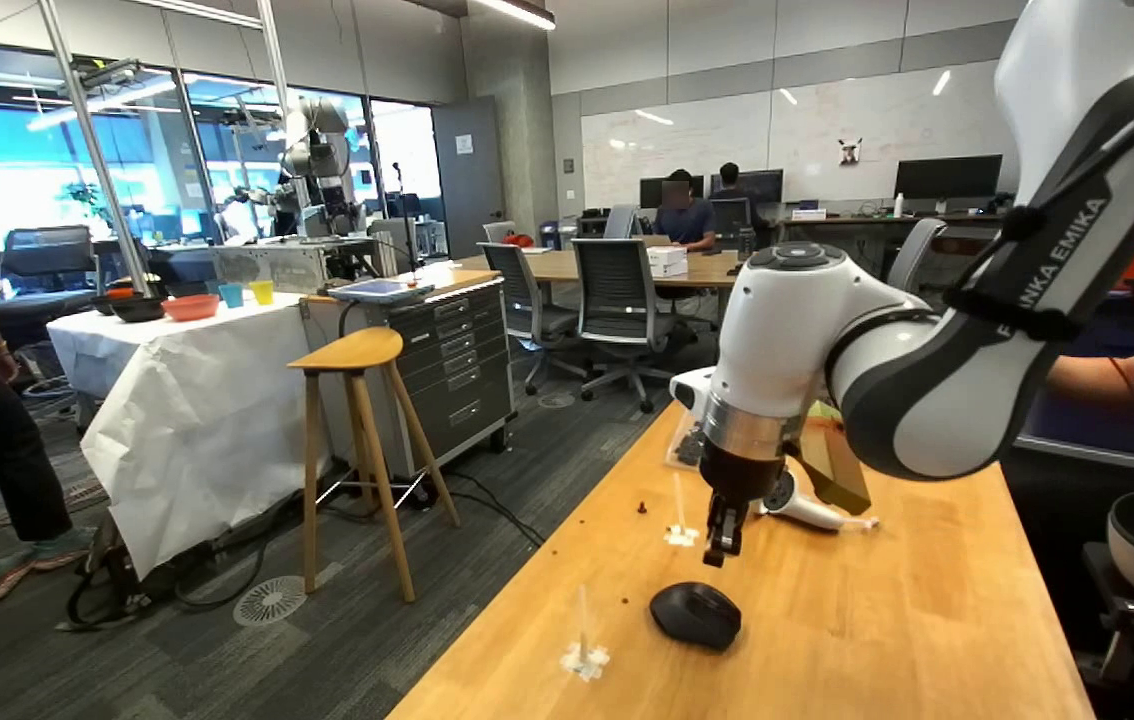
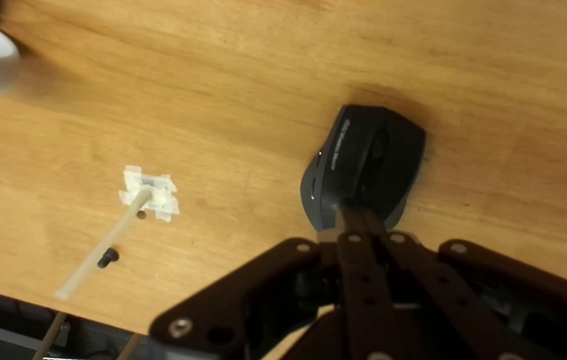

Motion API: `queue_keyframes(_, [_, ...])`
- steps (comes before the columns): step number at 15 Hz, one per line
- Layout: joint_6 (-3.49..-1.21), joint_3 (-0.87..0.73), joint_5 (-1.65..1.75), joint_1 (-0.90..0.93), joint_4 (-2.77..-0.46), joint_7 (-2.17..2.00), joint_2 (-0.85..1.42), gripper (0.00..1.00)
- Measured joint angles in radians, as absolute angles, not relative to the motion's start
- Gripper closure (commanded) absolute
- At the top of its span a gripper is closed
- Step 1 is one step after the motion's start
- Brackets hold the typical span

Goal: Press the left button on the mouse

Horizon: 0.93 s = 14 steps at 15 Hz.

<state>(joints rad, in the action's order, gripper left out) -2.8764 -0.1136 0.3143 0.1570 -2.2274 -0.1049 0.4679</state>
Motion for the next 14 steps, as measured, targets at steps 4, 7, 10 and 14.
queue_keyframes(4, [-2.732,-0.042,0.206,0.091,-2.181,-0.021,0.393,0.97])
queue_keyframes(7, [-2.603,0.022,0.091,0.041,-2.133,0.062,0.344,0.97])
queue_keyframes(10, [-2.464,0.067,-0.026,0.008,-2.081,0.149,0.298,0.98])
queue_keyframes(14, [-2.289,0.086,-0.151,-0.008,-2.018,0.253,0.245,0.98])
